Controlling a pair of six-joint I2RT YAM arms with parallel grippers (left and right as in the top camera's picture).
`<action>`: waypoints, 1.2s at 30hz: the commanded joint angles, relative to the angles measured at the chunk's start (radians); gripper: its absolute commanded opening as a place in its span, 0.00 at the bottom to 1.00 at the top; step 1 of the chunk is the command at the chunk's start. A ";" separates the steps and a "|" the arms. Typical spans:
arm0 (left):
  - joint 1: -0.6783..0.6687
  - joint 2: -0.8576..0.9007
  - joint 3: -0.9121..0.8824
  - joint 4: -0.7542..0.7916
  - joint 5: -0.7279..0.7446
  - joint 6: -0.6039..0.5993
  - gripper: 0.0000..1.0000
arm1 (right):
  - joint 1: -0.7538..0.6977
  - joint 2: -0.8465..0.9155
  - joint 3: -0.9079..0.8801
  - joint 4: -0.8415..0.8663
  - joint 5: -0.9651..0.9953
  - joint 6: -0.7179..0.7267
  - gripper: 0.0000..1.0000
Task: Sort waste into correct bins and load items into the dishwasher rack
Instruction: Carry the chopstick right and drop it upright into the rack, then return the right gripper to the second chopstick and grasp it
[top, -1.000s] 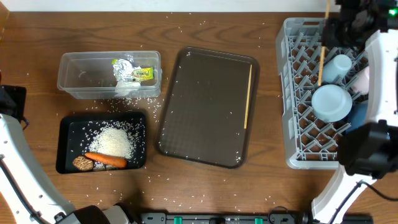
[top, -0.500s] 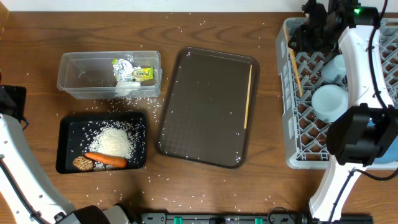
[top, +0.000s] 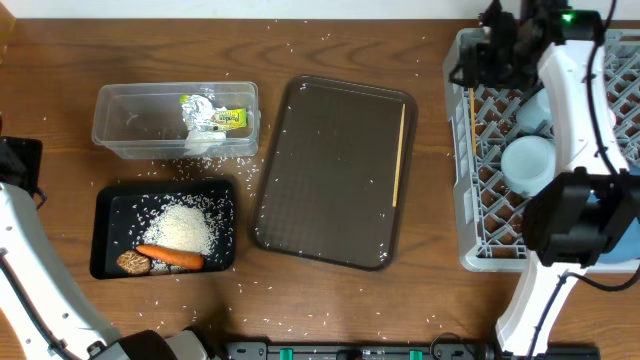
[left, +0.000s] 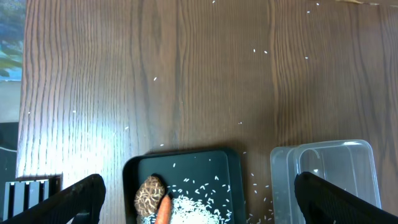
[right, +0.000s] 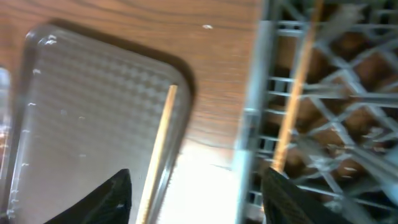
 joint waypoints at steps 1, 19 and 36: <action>0.005 0.002 0.005 -0.003 0.003 0.002 0.98 | 0.100 -0.052 -0.005 -0.018 0.011 0.132 0.62; 0.005 0.002 0.005 -0.003 0.003 0.002 0.98 | 0.372 0.057 -0.248 0.088 0.384 0.500 0.55; 0.005 0.002 0.005 -0.003 0.003 0.002 0.98 | 0.353 0.057 -0.463 0.307 0.349 0.506 0.53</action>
